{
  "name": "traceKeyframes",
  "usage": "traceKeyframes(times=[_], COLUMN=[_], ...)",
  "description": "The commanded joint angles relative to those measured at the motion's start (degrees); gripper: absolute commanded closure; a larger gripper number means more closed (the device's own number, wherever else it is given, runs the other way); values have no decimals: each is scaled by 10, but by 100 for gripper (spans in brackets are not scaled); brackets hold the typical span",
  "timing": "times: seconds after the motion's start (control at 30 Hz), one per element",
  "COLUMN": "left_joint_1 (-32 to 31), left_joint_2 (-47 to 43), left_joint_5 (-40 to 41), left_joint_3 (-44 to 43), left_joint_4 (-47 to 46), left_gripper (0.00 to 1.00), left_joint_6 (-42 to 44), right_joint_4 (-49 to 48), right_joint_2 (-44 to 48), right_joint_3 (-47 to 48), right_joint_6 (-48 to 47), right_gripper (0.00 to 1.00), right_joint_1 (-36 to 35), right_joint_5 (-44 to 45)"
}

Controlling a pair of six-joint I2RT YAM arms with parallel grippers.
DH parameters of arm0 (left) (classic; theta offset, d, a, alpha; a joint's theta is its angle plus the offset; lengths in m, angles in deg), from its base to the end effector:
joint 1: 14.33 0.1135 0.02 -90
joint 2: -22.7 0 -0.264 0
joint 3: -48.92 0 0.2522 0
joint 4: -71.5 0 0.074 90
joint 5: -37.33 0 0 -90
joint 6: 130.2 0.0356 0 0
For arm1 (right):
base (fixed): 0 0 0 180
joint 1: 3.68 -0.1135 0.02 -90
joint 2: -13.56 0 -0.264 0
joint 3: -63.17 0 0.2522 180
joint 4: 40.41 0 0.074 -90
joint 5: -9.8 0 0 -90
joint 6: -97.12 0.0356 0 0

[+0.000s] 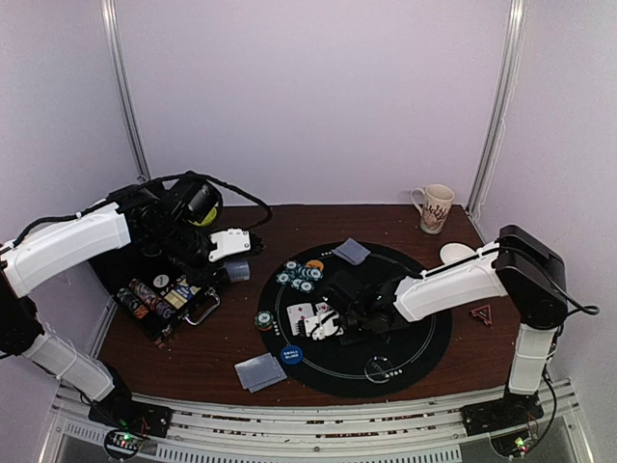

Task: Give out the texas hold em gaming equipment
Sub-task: Flop the poker card in the community card area.

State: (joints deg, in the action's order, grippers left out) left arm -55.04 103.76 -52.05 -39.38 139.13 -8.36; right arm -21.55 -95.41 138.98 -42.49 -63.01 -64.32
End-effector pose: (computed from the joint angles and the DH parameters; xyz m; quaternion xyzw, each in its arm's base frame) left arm 0.2150 -0.1845 0.3108 0.5709 0.7802 -0.0145 0.2552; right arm 0.2040 0.3249 0.1399 -0.7360 0.5808 -0.1028 0.3322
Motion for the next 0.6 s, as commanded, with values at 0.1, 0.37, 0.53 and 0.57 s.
traceKeyframes(times=[0.1,0.37,0.53,0.57], left_joint_1=[3,3,2,3], left_joint_2=[-12,-11,-10,-11], left_joint_5=[-1,-2,-3,-2], left_joint_3=[4,3,2,2], left_joint_4=[-16,-16,-16,-16], left_gripper=[54,54,54,54], left_joint_6=[6,4,4,4], right_joint_4=[30,31,41,42], right_joint_2=[1,-16,-26,-27], right_joint_3=[11,26,39,40], right_joint_6=[-8,-3,8,8], right_gripper=[100,100,100,100], right_joint_1=[1,0,-1,-1], right_joint_5=[-35,-34,-32,-31])
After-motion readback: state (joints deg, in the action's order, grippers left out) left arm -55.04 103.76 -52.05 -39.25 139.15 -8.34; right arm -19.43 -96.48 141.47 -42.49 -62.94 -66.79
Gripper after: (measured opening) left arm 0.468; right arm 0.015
